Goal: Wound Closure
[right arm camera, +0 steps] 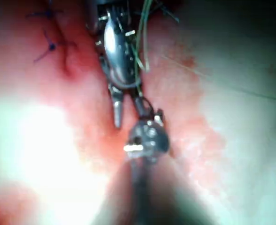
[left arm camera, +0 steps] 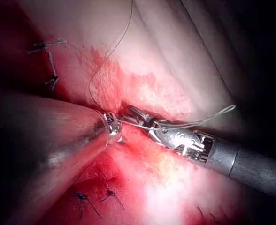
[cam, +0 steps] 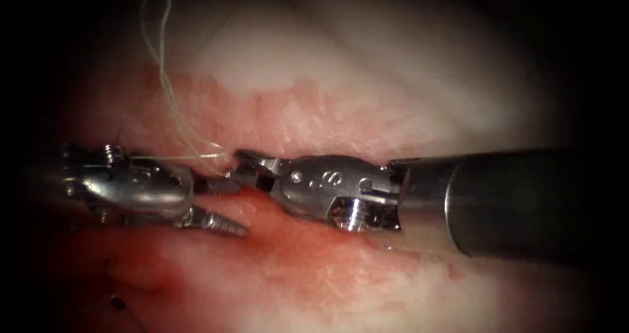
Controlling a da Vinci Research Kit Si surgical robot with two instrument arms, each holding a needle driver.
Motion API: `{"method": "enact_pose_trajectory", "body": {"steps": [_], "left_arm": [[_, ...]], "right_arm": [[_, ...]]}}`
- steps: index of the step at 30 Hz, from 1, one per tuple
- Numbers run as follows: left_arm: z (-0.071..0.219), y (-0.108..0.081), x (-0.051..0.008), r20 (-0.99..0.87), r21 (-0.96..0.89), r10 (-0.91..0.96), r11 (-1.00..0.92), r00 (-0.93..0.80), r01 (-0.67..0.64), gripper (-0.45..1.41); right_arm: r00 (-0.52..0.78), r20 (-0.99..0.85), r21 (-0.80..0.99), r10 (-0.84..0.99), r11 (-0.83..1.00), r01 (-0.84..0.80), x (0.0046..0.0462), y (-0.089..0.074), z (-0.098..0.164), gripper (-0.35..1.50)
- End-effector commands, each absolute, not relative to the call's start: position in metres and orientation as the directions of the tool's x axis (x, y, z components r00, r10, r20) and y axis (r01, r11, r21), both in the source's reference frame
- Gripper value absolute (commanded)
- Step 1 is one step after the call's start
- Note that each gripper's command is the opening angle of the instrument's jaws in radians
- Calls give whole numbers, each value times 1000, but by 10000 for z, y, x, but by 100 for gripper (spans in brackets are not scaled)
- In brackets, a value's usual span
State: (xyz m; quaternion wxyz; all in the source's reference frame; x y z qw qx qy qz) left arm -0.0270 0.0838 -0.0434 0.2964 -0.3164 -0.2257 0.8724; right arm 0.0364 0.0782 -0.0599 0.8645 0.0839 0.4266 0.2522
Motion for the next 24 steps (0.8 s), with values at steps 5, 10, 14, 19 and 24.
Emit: {"method": "enact_pose_trajectory", "body": {"steps": [5,10,14,19,24], "left_arm": [[-429,832,-278,-418,-582,661,-722,-624,-375,58],[-428,828,-286,-418,-579,662,-722,-622,-380,58],[-428,826,-288,-417,-580,660,-723,-625,-375,58],[-428,824,-289,-418,-580,659,-723,-625,-375,58],[-427,824,-290,-419,-580,657,-725,-626,-373,58]], "right_arm": [[507,-771,193,385,900,-390,363,812,-613,-35],[478,-805,149,352,899,-412,359,826,-623,-35],[449,-827,131,338,893,-432,355,842,-631,-35],[430,-836,131,341,884,-448,352,849,-635,-35],[417,-842,128,343,877,-464,348,852,-638,-35]]}}
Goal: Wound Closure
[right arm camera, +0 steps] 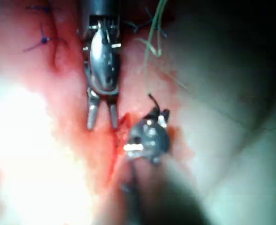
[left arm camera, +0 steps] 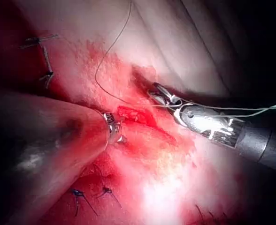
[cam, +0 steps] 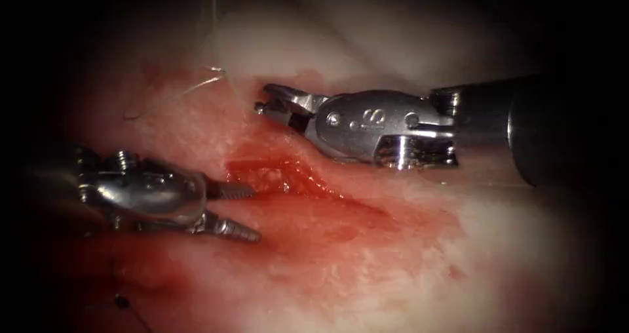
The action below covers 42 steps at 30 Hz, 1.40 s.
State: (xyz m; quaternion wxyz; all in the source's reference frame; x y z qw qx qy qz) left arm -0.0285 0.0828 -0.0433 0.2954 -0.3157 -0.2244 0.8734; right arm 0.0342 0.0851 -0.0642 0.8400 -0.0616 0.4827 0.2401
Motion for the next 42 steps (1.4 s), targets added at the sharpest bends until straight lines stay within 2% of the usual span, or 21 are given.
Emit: {"method": "enact_pose_trajectory", "body": {"steps": [1,13,42], "left_arm": [[-427,823,-290,-419,-579,657,-725,-626,-372,58],[-427,823,-290,-421,-579,656,-726,-627,-370,58],[-424,821,-292,-417,-581,650,-728,-635,-364,58]], "right_arm": [[417,-842,128,343,877,-464,348,853,-638,-35],[427,-884,-22,192,894,-447,347,854,-649,-35],[413,-890,-38,193,871,-490,336,862,-661,-35]]}}
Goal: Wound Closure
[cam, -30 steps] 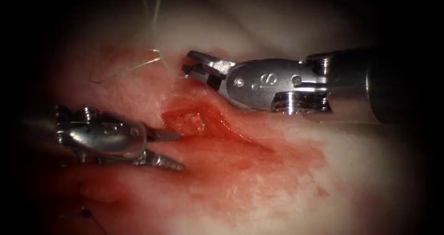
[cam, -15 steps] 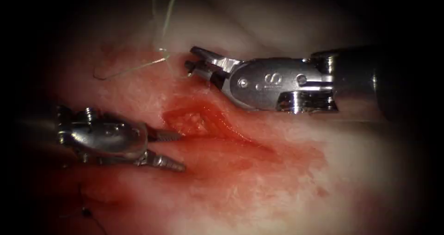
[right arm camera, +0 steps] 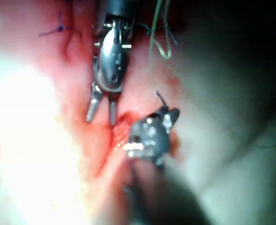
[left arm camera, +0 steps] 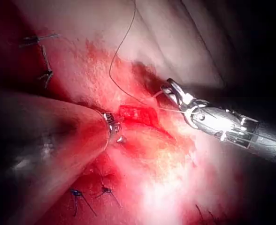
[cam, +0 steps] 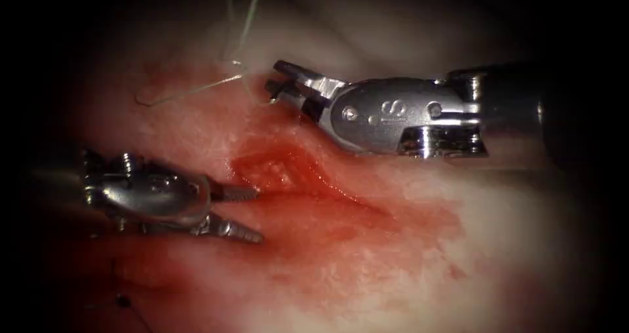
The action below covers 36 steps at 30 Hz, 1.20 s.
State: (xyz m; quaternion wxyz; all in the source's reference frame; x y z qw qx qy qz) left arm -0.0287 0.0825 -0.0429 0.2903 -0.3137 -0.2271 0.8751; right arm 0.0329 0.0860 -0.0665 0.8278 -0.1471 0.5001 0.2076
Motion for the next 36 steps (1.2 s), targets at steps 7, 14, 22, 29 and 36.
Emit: {"method": "enact_pose_trajectory", "body": {"steps": [7,14,22,29,36], "left_arm": [[-424,821,-292,-417,-581,650,-728,-635,-364,58],[-424,820,-291,-418,-581,649,-729,-635,-363,58],[-424,820,-290,-416,-581,648,-729,-638,-361,58],[-425,820,-290,-416,-581,648,-729,-638,-361,58],[-425,819,-290,-417,-581,647,-730,-638,-360,58]], "right_arm": [[413,-891,-45,190,867,-497,334,862,-663,-35],[384,-876,43,290,842,-538,331,866,-662,-35],[341,-840,168,422,799,-577,327,873,-656,-35],[290,-740,379,607,732,-565,321,875,-631,-35],[219,-628,544,747,623,-562,319,869,-614,-35]]}}
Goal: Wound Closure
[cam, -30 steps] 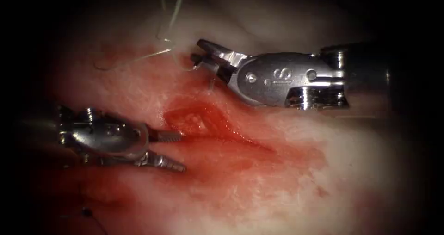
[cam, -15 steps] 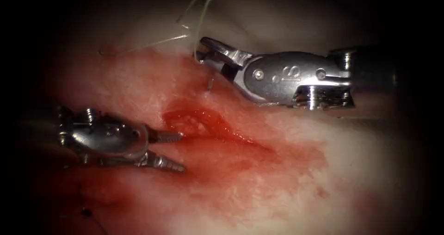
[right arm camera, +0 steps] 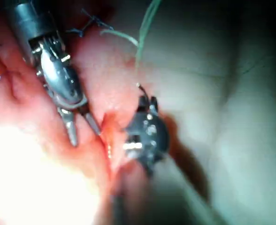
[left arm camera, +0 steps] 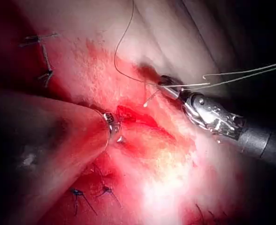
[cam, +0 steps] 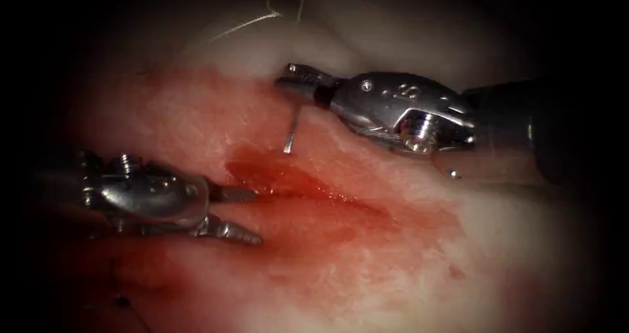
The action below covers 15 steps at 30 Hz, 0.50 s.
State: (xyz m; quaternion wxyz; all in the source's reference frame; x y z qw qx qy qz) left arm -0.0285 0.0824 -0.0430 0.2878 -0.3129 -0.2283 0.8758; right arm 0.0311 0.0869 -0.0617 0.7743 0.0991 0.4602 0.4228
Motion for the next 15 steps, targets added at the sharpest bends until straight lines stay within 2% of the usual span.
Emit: {"method": "enact_pose_trajectory", "body": {"steps": [1,7,15], "left_arm": [[-425,819,-290,-417,-582,647,-730,-638,-360,58],[-425,819,-290,-417,-582,647,-730,-639,-359,58],[-422,820,-288,-419,-581,644,-732,-640,-356,58]], "right_arm": [[216,-624,551,751,619,-560,318,869,-615,-35],[170,-577,618,798,564,-547,318,868,-619,-35],[106,-357,803,928,363,-473,320,859,-613,-35]]}}
